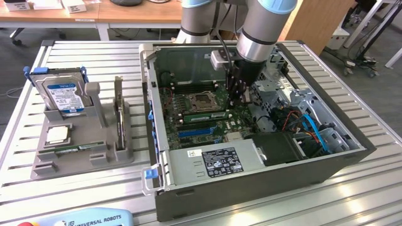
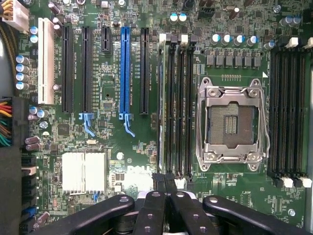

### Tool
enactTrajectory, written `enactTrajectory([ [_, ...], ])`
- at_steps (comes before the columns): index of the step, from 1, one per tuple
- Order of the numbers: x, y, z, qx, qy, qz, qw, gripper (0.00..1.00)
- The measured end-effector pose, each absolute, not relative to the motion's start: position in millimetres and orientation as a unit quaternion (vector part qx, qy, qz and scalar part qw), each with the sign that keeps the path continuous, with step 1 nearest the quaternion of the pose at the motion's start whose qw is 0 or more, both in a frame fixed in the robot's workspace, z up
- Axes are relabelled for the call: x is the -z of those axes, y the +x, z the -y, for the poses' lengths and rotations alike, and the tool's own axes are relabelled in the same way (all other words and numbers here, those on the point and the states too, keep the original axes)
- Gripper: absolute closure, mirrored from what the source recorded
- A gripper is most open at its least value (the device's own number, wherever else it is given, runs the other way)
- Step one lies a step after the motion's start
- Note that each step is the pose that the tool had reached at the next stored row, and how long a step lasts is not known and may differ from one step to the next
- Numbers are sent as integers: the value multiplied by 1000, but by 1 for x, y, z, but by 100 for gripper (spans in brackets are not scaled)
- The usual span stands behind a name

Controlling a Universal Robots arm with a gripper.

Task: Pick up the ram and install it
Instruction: 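Press down the ram until it locks into place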

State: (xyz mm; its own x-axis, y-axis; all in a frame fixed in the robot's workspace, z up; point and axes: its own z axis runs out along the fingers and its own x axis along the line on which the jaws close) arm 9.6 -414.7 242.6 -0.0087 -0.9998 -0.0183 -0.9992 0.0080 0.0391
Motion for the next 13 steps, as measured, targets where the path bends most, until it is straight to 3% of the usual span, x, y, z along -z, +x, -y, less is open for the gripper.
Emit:
enactTrajectory([
  [13, -236, 10, 415, 20, 704, 710, 7, 90],
])
